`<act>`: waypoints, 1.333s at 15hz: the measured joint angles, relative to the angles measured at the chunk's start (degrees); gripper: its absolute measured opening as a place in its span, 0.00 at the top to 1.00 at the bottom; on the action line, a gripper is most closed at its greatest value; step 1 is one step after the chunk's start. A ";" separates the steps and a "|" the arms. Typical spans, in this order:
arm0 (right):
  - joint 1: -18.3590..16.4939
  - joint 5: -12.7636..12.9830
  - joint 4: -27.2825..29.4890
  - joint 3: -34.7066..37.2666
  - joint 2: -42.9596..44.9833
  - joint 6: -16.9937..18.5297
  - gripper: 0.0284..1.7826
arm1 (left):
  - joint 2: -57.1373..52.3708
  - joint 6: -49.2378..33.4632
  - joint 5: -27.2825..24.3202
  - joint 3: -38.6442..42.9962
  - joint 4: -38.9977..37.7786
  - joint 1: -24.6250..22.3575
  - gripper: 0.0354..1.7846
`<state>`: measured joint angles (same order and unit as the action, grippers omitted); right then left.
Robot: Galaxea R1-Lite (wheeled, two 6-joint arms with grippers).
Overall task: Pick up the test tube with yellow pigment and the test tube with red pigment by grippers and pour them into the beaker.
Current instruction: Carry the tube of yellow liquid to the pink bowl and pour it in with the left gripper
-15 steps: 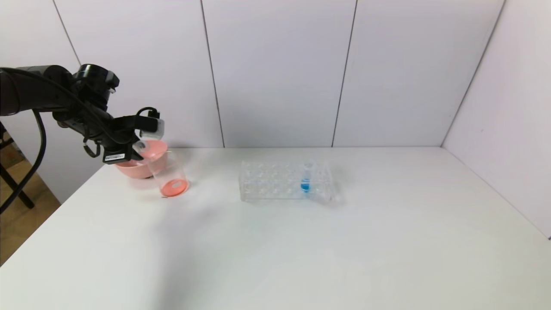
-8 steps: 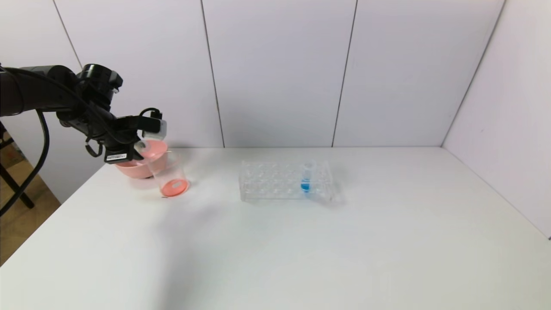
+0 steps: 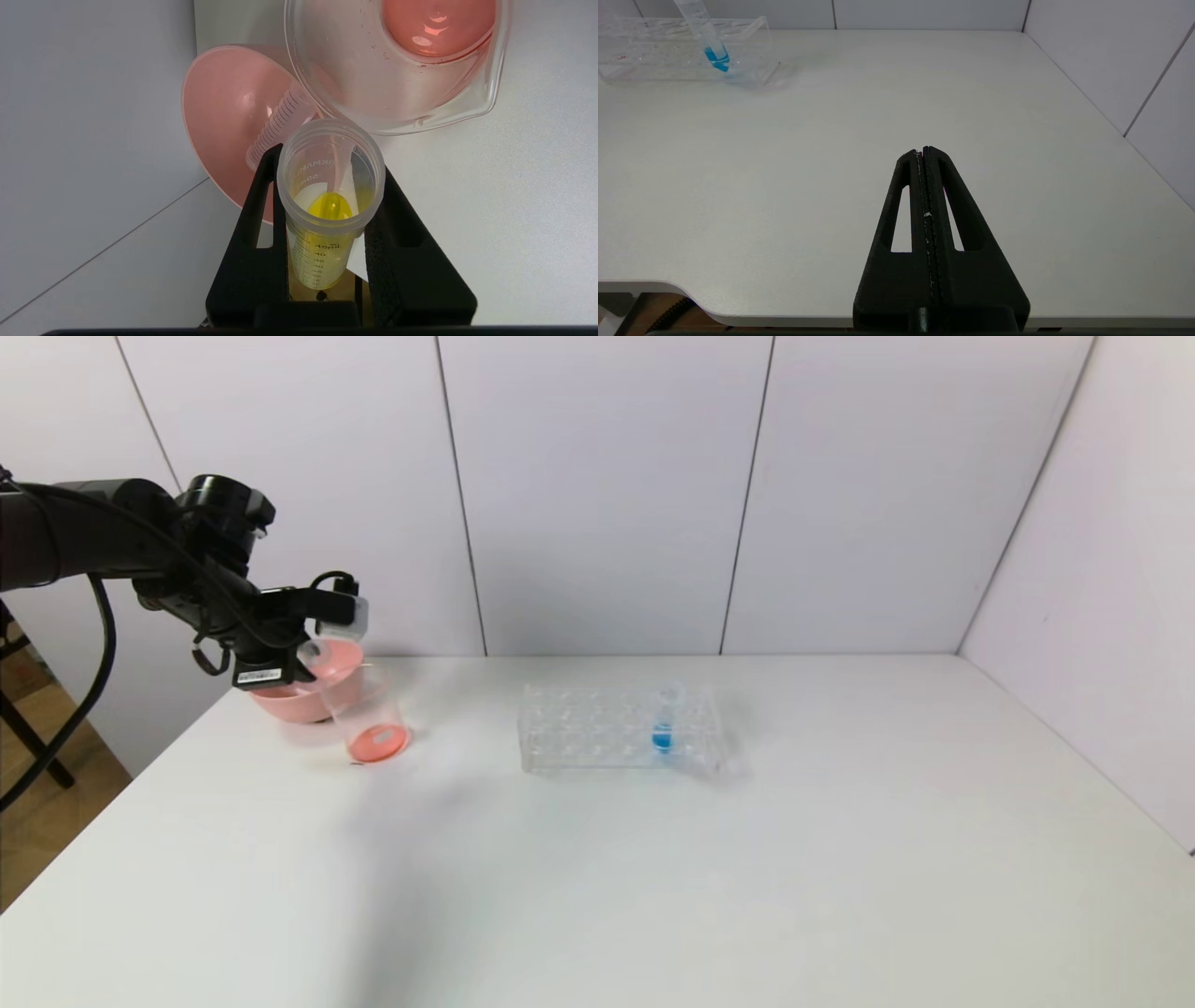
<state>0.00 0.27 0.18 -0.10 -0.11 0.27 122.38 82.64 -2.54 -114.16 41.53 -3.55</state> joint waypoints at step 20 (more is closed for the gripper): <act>0.00 0.00 0.00 0.00 0.00 0.00 0.95 | 1.11 -0.34 10.14 -0.02 -0.06 2.93 0.75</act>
<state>0.00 0.27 0.18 -0.10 -0.11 0.27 123.49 82.30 7.61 -114.19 41.47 -0.62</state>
